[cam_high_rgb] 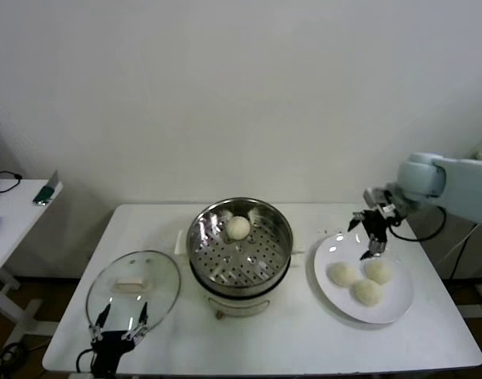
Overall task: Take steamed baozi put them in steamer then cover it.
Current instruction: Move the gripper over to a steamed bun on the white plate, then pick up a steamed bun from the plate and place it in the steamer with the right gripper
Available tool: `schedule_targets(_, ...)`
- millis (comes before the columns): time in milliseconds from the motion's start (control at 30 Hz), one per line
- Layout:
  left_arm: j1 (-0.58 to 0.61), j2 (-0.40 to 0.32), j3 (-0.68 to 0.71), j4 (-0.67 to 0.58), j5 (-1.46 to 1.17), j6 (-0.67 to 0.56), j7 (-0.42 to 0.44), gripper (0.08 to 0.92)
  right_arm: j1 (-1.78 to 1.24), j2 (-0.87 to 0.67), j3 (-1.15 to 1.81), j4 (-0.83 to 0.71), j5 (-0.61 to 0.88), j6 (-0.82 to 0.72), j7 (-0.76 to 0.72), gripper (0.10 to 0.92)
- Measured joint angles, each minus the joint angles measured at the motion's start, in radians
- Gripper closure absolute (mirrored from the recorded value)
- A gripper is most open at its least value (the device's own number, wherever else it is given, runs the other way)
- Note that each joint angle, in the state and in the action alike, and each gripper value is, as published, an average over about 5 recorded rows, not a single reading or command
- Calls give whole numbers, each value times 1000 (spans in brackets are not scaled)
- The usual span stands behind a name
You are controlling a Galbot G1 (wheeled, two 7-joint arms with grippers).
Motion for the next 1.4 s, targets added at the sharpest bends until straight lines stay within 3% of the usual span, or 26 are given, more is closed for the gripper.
schedule_targets(633, 9, -2, -1, 22, 13, -12, -2, 177, -398, 42, 309, -126, -136, -111, 112, 206)
schedule_targets(1033, 12, -1, 6, 16, 24, -11, -6, 177, -397, 37, 327, -115, -124, -110, 106, 492)
schedule_targets(1400, 7, 5, 13, 7, 24, -10, -6, 177, 23, 110, 96, -55, 57, -83, 17, 483)
